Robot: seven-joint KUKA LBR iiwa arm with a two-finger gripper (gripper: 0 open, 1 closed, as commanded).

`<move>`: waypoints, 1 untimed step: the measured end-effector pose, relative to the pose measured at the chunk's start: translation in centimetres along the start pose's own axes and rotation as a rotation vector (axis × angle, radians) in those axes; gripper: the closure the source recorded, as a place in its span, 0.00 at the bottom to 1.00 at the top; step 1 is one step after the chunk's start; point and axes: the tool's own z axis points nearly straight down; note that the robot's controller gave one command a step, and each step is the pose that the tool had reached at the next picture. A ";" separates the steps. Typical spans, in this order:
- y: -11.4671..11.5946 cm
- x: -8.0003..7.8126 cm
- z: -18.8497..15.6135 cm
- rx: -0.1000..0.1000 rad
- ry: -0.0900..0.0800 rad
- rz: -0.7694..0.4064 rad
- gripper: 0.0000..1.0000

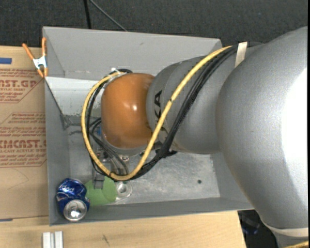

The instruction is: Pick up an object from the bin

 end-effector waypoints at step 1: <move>0.1 -0.1 0.4 0.001 0.001 0.000 0.00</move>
Offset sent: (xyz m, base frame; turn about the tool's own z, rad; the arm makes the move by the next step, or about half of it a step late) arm 0.0000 0.0000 0.0000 0.0000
